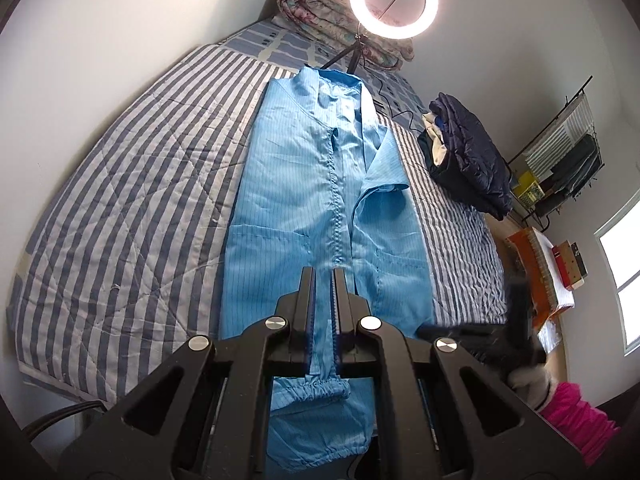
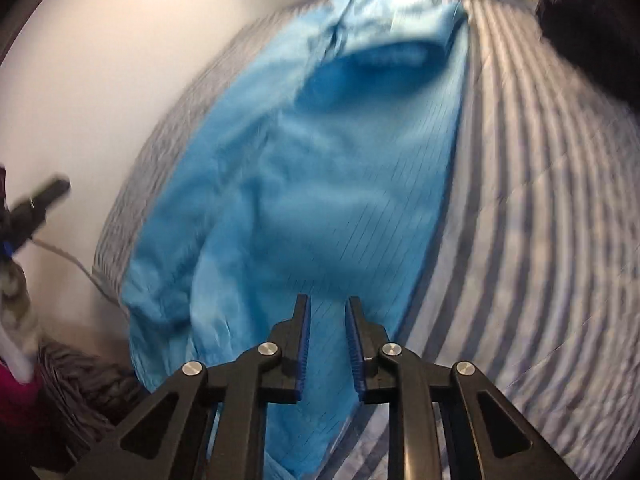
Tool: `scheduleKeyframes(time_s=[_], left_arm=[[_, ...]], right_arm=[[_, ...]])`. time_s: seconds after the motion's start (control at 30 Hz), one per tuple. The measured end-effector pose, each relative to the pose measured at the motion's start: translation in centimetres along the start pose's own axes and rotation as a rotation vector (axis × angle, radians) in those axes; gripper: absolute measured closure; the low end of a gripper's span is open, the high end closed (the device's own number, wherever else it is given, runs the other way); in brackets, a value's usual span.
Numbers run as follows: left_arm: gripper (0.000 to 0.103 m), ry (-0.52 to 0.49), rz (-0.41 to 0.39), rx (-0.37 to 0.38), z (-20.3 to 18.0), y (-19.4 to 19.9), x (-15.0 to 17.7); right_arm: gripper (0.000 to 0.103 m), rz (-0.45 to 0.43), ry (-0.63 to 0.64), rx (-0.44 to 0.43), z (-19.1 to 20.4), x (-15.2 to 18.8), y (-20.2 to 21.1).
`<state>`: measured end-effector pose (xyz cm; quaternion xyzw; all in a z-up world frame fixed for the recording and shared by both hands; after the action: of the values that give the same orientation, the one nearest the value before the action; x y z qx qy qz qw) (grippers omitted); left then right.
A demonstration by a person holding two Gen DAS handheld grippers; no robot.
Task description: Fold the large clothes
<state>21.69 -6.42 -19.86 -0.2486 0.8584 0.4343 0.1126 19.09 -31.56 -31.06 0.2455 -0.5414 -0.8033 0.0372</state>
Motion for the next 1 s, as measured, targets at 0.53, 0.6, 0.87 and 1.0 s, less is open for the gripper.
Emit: scheduleKeyframes(time_s=[0.53,0.6,0.87,1.0], left_arm=[[0.098,-0.012,0.066,-0.152,1.8,-2.7,-0.2],[0.098,0.026,0.085,-0.145,2.6,-3.1,-0.3],[0.098,0.054,0.102,-0.133,2.6,-4.0,-1.2],[0.098,0.068,0.121,-0.124,2.6,-4.5,-1.2]], right_arm=[[0.079,-0.133,0.022,0.113,-5.3,-8.9,4.3],[0.079,-0.139,-0.003,0.116,-7.0,-10.3,3.8],[0.08,-0.125,-0.093,0.097,-11.6,-13.1,-1.0],[0.084,-0.125,-0.094,0.126,-13.4,-14.4,-3.1]])
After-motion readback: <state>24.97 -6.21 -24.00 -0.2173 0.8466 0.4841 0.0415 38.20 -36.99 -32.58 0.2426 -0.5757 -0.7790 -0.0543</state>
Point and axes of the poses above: each gripper's, at about its wrist camera, not at the fingertips, and y roughly against the way its jaws point, z to its left, x to its underside, the point moved 9 cm from there along -y, roughly the way its jaws point, and after that the axes turned 12 degrees about y, right-handed, at the moved point
